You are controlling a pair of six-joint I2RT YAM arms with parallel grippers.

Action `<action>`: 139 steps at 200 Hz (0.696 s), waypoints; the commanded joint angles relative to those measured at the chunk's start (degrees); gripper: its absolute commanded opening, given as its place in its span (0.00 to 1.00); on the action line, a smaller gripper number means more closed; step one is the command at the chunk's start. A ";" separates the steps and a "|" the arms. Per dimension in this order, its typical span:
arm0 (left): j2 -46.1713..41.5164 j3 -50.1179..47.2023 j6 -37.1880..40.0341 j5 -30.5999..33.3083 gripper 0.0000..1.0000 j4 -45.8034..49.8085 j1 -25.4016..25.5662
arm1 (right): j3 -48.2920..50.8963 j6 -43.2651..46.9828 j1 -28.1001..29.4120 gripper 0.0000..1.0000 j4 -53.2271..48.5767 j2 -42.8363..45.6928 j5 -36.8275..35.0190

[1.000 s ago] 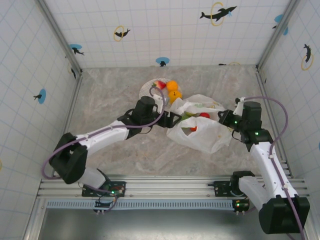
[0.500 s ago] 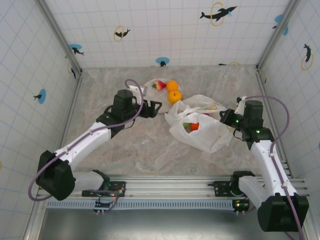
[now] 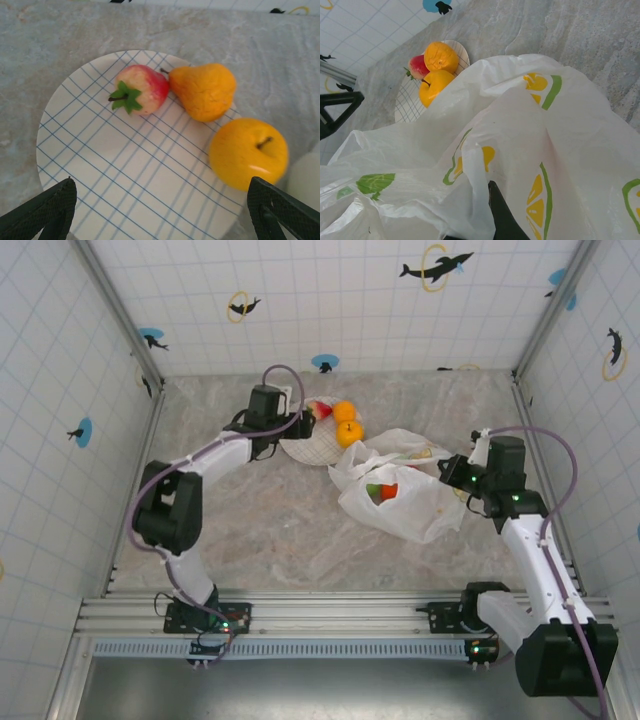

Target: Place the fruits into the plastic bag

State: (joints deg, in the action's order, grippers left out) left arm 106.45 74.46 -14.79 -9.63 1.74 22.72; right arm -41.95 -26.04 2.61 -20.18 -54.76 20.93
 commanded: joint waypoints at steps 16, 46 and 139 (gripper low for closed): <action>10.00 10.63 -0.06 -4.51 0.89 2.41 -2.39 | -2.43 1.32 -0.28 0.00 0.04 -0.92 0.34; 17.23 18.03 -3.74 -7.26 0.89 3.25 -2.75 | -2.13 1.26 -0.41 0.00 0.53 -1.63 0.13; 33.46 35.37 -7.74 -10.31 0.88 6.35 -3.11 | -2.19 1.25 -0.41 0.00 0.51 -2.24 -0.53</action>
State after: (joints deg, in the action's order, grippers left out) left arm 137.03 106.45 -20.86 -16.93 6.66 20.14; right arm -41.95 -25.45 2.57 -20.16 -56.73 20.84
